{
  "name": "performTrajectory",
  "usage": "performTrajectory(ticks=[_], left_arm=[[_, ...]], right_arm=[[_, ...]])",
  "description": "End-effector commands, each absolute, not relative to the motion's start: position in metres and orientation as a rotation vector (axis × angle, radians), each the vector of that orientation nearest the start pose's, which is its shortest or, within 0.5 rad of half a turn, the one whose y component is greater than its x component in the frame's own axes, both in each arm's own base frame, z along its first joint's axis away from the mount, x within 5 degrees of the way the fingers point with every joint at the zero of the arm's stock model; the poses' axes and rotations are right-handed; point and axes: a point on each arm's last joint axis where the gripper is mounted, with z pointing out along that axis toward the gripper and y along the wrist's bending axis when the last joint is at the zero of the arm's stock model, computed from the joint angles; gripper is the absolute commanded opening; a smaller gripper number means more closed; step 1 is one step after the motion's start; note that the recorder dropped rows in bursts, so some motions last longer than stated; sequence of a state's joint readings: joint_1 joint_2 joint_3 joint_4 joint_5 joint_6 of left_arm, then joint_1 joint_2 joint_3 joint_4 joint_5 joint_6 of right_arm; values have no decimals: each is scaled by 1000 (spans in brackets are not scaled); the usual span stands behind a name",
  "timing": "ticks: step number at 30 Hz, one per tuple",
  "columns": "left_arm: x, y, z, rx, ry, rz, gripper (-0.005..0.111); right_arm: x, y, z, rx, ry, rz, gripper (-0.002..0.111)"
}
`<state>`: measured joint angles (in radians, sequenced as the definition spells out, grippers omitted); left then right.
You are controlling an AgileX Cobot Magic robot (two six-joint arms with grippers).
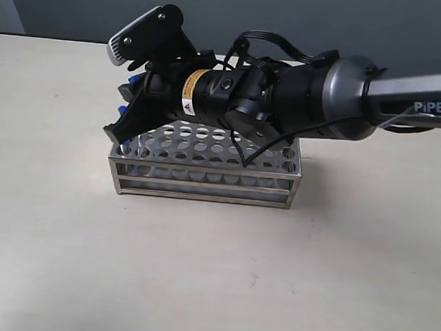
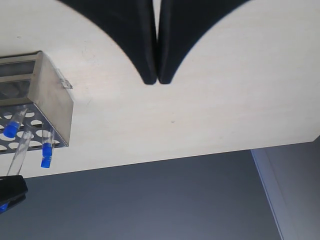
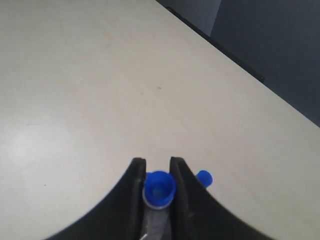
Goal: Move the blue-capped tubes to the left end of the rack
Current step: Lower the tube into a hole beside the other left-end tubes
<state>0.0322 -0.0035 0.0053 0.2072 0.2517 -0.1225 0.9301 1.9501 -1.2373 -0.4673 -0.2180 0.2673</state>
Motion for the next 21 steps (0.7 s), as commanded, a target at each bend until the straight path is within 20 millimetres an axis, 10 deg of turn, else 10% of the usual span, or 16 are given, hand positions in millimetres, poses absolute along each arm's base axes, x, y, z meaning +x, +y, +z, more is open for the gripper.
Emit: performTrajectory(ticks=[1, 21], left_arm=[[55, 6, 192, 4, 1720, 116, 1], [55, 6, 192, 4, 1720, 116, 1]], right_arm=[[255, 359, 203, -1121, 1712, 588, 0], [244, 369, 194, -1135, 1741, 621, 0]])
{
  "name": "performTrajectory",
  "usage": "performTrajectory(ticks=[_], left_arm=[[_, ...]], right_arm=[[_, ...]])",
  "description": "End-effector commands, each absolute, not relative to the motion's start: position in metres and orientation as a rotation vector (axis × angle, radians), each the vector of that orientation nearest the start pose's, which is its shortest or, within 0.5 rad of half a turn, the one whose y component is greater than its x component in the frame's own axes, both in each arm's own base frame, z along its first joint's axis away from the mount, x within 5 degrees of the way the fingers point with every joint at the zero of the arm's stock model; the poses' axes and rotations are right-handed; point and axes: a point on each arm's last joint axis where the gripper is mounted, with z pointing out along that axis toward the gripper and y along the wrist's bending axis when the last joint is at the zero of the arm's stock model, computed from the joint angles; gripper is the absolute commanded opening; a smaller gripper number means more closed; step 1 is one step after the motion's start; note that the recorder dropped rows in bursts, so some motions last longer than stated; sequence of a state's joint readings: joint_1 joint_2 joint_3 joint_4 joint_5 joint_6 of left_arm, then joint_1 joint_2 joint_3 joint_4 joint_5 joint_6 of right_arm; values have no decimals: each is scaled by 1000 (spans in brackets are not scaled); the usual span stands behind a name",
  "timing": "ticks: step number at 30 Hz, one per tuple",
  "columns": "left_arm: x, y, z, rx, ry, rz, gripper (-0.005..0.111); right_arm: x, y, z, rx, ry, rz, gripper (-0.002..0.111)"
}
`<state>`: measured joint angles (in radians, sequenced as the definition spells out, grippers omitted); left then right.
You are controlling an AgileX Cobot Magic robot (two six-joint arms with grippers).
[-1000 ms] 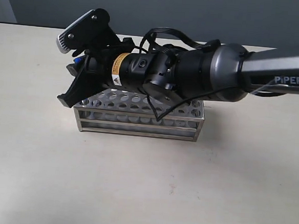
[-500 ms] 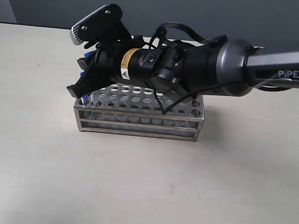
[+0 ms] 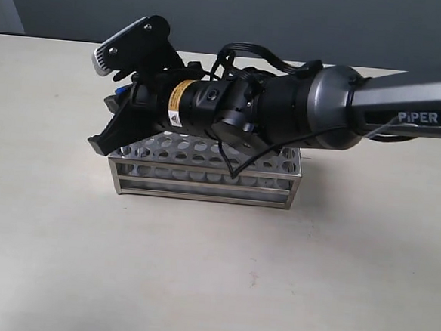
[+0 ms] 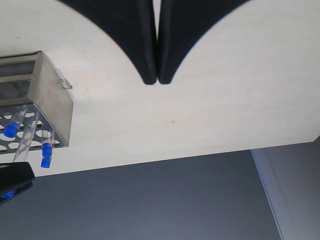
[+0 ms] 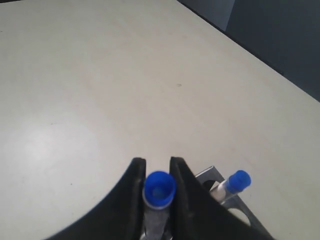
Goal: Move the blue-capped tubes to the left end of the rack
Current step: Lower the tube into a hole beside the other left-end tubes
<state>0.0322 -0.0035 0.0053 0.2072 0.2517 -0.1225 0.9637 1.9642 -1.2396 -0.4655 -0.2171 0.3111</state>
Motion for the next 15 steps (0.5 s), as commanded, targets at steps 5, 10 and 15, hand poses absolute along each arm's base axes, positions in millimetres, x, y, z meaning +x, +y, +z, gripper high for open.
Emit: performTrajectory(ticks=[5, 10, 15], left_arm=[[55, 6, 192, 4, 1720, 116, 1], [55, 6, 192, 4, 1720, 116, 1], [55, 6, 192, 4, 1720, 116, 1]], right_arm=[[245, 372, 180, -1137, 1757, 639, 0], [244, 374, 177, -1134, 1738, 662, 10], [245, 373, 175, -1141, 1761, 642, 35]])
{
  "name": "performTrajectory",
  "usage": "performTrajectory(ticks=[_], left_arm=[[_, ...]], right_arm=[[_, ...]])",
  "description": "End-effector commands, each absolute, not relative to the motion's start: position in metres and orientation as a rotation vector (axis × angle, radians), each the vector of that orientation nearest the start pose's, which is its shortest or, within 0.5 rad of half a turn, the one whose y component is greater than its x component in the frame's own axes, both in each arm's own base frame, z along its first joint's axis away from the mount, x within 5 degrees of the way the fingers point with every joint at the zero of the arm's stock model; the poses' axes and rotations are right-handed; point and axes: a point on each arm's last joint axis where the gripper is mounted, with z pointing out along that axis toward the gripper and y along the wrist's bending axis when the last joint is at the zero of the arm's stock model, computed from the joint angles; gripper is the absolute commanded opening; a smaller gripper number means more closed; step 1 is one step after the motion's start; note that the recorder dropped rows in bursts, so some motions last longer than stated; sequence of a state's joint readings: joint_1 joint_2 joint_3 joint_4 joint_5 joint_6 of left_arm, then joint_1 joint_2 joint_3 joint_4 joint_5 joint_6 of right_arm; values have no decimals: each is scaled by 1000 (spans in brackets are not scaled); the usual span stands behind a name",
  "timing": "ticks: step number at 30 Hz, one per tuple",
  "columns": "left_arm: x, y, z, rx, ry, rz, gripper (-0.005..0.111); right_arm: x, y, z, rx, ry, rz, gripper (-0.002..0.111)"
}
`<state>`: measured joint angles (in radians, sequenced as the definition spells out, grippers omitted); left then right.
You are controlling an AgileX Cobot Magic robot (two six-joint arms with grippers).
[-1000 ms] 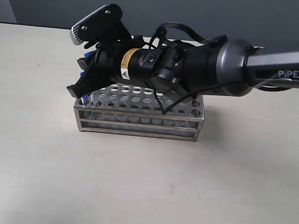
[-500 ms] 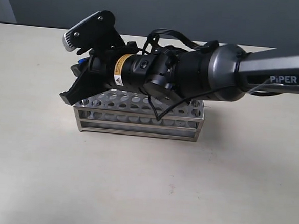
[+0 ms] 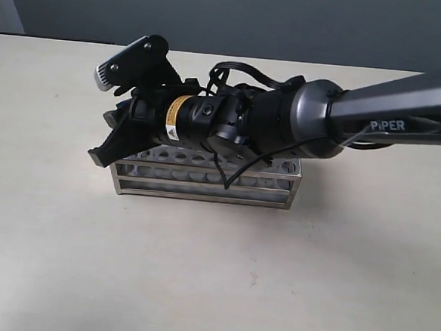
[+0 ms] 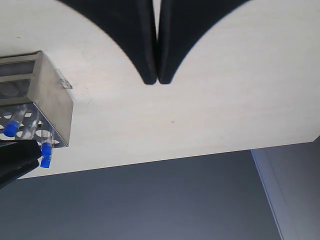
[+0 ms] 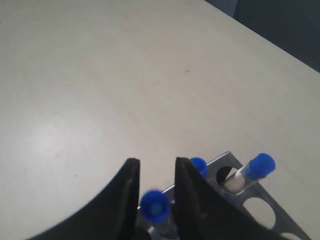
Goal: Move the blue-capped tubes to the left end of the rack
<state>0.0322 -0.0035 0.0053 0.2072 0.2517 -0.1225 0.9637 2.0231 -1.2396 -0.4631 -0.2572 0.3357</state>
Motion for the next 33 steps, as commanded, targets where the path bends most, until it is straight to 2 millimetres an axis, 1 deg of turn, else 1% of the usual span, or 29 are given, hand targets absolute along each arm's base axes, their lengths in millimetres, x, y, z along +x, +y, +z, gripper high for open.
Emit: performTrajectory(ticks=[1, 4, 5, 6, 7, 8, 9, 10, 11, 12, 13, 14, 16, 21, 23, 24, 27, 29, 31, 33], left_arm=[[55, 6, 192, 4, 1720, 116, 1], [55, 6, 192, 4, 1720, 116, 1], [55, 6, 192, 4, 1720, 116, 1], [55, 6, 192, 4, 1720, 116, 1], [55, 6, 192, 4, 1720, 116, 1], [55, 6, 192, 4, 1720, 116, 1], [55, 6, 192, 4, 1720, 116, 1], [55, 6, 192, 4, 1720, 116, 1], [55, 6, 192, 4, 1720, 116, 1], [55, 6, 192, 4, 1720, 116, 1], [55, 6, 192, 4, 1720, 116, 1], [55, 6, 192, 4, 1720, 116, 1], [55, 6, 192, 4, 1720, 116, 1], [55, 6, 192, 4, 1720, 116, 1], [55, 6, 192, 4, 1720, 116, 1], [55, 6, 192, 4, 1720, 116, 1], [55, 6, 192, 4, 1720, 116, 1], [55, 6, 192, 4, 1720, 116, 1], [55, 6, 192, 4, 1720, 116, 1], [55, 6, 192, 4, 1720, 116, 1]], right_arm=[[245, 373, 175, -1141, 1762, 641, 38], [245, 372, 179, -1138, 1755, 636, 39], [246, 369, 193, -1133, 1726, 628, 39], [247, 366, 201, -1119, 1711, 627, 39], [252, 356, 226, -1073, 1679, 620, 37], [257, 344, 246, -1029, 1667, 604, 34], [263, 329, 269, -963, 1664, 587, 27], [269, 312, 285, -902, 1689, 559, 16], [274, 295, 298, -856, 1721, 517, 3], [278, 279, 303, -821, 1771, 472, 0], [278, 264, 304, -797, 1815, 432, 0], [273, 252, 299, -794, 1841, 416, 0], [250, 232, 293, -802, 1835, 434, 0], [207, 192, 282, -751, 1886, 475, 0], [196, 179, 276, -757, 1932, 443, 0], [191, 173, 272, -750, 1984, 422, 0], [182, 160, 264, -728, 2121, 366, 0], [180, 156, 260, -736, 2181, 323, 0], [179, 154, 259, -752, 2189, 297, 0], [182, 151, 260, -849, 2135, 193, 0]])
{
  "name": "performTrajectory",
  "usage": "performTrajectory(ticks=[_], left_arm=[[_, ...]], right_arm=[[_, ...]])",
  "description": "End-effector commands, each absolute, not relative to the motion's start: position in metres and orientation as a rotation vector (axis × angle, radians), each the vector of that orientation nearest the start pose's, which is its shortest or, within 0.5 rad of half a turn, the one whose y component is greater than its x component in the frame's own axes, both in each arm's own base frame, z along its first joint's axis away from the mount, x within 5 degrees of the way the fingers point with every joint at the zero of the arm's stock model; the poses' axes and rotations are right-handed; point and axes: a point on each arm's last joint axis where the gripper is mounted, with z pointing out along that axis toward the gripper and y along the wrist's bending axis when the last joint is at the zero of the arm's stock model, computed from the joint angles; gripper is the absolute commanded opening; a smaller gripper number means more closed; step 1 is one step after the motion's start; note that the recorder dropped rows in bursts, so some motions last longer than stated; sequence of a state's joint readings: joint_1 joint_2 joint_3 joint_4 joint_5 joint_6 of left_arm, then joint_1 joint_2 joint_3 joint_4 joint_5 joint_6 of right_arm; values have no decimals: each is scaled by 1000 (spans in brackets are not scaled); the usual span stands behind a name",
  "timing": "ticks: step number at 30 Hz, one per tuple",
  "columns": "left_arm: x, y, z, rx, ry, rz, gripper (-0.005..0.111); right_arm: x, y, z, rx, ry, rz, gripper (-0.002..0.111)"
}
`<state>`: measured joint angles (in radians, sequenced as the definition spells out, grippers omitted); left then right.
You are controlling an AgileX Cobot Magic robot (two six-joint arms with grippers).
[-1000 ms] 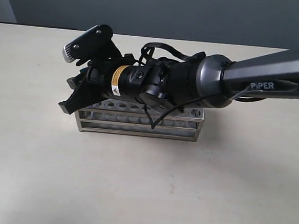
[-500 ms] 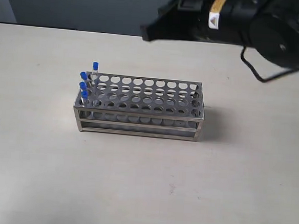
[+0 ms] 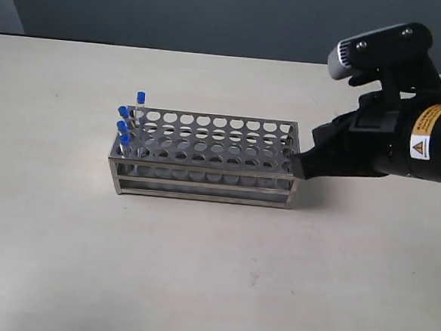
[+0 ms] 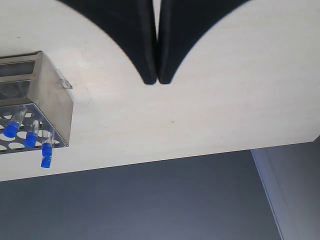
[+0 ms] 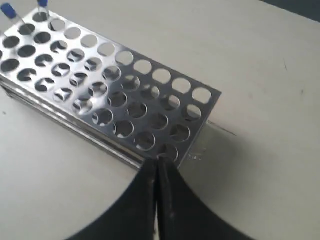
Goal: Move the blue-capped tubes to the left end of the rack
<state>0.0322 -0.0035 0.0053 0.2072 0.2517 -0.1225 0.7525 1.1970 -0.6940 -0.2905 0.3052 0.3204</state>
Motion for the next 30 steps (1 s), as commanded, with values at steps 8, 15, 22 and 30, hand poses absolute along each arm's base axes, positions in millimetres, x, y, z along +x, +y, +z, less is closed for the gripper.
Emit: performTrajectory(ticks=[8, 15, 22, 30], left_arm=[[55, 6, 192, 4, 1720, 116, 1], [55, 6, 192, 4, 1720, 116, 1], [55, 6, 192, 4, 1720, 116, 1], [55, 6, 192, 4, 1720, 116, 1]], right_arm=[[170, 106, 294, -487, 2166, 174, 0], [120, 22, 333, -33, 1949, 118, 0], [58, -15, 330, 138, 1869, -47, 0], [55, -13, 287, 89, 1851, -29, 0]])
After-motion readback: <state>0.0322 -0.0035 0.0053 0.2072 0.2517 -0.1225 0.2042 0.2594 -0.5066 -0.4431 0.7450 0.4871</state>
